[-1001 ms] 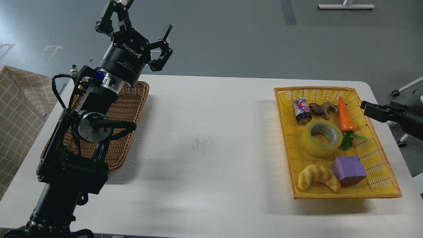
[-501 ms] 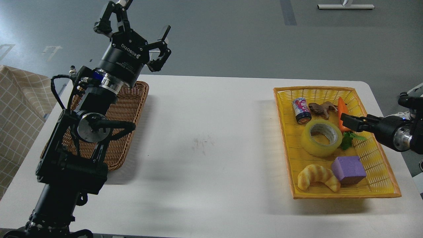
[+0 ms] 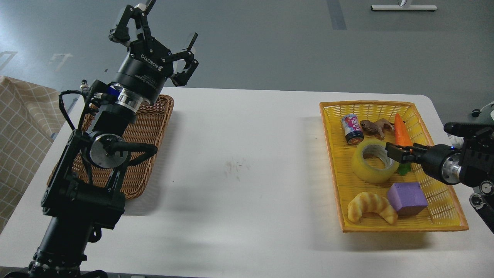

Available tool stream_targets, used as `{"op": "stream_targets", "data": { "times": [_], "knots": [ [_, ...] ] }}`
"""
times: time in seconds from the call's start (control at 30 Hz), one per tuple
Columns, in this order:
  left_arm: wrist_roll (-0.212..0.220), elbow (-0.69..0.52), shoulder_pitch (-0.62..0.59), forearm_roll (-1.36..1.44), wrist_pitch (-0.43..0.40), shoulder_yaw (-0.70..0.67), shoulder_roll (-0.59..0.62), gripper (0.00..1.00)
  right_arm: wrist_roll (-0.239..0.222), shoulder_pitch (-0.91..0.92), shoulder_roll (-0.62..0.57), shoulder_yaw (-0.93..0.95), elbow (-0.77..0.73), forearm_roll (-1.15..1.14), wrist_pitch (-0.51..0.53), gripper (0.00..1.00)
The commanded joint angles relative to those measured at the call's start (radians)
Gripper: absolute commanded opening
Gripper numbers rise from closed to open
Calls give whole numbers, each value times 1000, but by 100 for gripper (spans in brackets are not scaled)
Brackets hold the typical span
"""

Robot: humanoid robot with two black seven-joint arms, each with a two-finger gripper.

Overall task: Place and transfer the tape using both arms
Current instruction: 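Grasp the clear tape roll through its core with the right gripper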

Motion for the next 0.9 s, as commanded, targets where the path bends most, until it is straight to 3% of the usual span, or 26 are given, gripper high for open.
{"op": "stream_targets", "data": {
  "times": [0.0, 0.23, 0.47, 0.87],
  "knots": [
    [-2, 0, 5, 0, 0, -5, 0, 98, -20, 0, 13, -6, -11, -1, 0, 81],
    [0, 0, 17, 0, 0, -6, 2, 98, -49, 0, 35, -10, -36, -8, 0, 81],
    [-2, 0, 28, 12, 0, -8, 0, 98, -72, 0, 42, -10, -36, -8, 0, 66],
    [-2, -2, 28, 12, 0, -6, -1, 98, -74, -5, 62, -10, -36, -6, 0, 59]
  ]
}}
